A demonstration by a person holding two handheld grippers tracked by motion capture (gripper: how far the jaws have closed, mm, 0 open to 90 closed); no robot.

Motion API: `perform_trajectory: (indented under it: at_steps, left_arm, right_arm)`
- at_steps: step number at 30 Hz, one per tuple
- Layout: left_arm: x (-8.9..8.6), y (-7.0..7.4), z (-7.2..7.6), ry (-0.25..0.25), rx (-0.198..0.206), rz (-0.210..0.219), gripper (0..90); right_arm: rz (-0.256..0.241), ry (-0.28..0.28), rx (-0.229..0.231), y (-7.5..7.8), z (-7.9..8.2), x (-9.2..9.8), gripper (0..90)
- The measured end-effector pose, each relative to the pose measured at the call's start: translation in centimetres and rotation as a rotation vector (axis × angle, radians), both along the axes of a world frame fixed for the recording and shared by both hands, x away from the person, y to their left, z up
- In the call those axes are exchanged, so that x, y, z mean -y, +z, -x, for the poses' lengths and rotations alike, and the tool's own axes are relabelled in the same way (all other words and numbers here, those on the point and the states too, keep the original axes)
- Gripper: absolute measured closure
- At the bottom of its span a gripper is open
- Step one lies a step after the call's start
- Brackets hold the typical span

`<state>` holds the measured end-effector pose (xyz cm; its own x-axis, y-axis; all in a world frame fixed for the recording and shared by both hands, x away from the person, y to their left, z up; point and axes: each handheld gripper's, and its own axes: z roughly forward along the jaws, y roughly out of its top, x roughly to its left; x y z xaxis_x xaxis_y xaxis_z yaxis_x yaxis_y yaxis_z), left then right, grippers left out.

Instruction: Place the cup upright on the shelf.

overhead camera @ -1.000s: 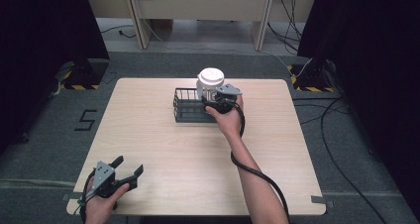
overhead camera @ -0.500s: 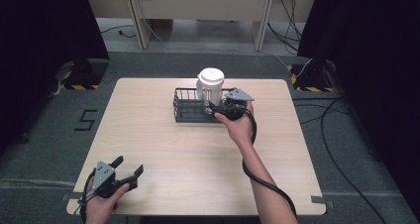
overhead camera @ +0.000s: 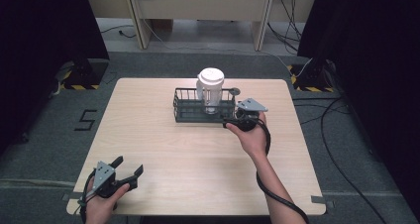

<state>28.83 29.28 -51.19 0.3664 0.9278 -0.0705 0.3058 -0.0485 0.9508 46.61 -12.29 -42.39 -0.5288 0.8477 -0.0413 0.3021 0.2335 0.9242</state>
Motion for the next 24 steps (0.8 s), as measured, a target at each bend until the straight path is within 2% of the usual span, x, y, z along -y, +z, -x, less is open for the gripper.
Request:
perform_trajectory:
  at_steps: [12,24]
  left_arm:
    - [0.0,0.0,0.0,0.003,-0.004,-0.004,15.4]
    - [-0.1,0.0,0.0,0.007,-0.005,-0.003,15.4]
  right_arm:
    - [0.010,-0.016,-0.027,-1.2,2.6,2.8,19.5]
    - [0.011,-0.024,-0.050,-2.1,4.6,4.3,19.6]
